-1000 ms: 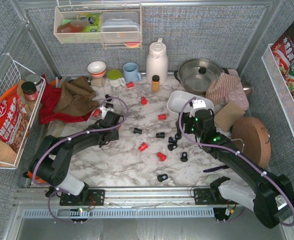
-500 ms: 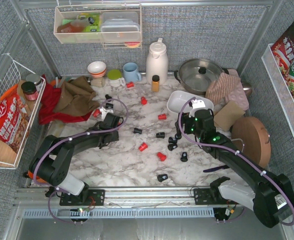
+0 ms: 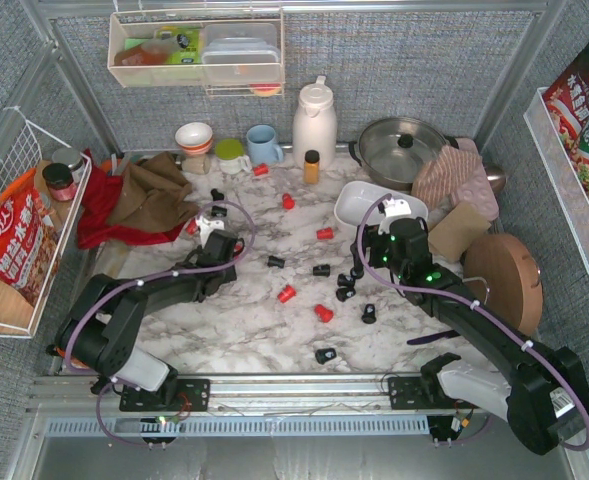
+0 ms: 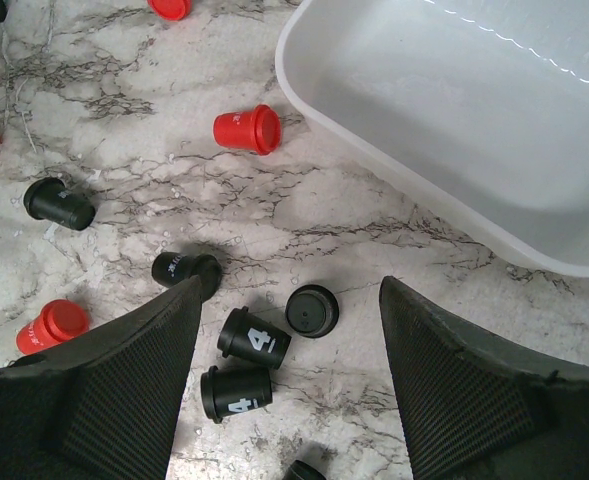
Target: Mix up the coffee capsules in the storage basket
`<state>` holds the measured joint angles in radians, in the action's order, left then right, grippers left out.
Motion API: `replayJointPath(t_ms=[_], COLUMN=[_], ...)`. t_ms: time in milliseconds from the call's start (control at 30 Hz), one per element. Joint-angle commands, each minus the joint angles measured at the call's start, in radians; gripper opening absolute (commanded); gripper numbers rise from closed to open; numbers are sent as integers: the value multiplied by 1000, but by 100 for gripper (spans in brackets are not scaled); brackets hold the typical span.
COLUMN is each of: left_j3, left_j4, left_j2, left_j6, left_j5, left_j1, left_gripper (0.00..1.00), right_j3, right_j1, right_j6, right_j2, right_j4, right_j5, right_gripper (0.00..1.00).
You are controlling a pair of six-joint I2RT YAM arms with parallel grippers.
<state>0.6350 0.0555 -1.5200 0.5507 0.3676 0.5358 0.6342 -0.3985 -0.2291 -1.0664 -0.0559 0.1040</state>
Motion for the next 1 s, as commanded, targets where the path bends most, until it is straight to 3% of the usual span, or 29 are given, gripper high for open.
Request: replayJointPath(t_ms=[0,267,667,967], left_j3=[-17,-49,-118,-188], left_j4=[-5,34,123,319], left_j2=[8,34,191,329], left_j6=[14,2,-50,-196], left_j5=[-7,-40,-72,-236], left_j1=[0,1,7,59], left_gripper=[46,40,37,36], right_j3=[13,18,22,41], right_j1=[-1,-1,-1,-1], right_j6=[-4,-3,-3,-21], right_j2=[0,-3,-7,6], right_j4=[-28,-21,-15,10], right_j5=[3,6,8,-29], right_gripper=[76,76,76,76])
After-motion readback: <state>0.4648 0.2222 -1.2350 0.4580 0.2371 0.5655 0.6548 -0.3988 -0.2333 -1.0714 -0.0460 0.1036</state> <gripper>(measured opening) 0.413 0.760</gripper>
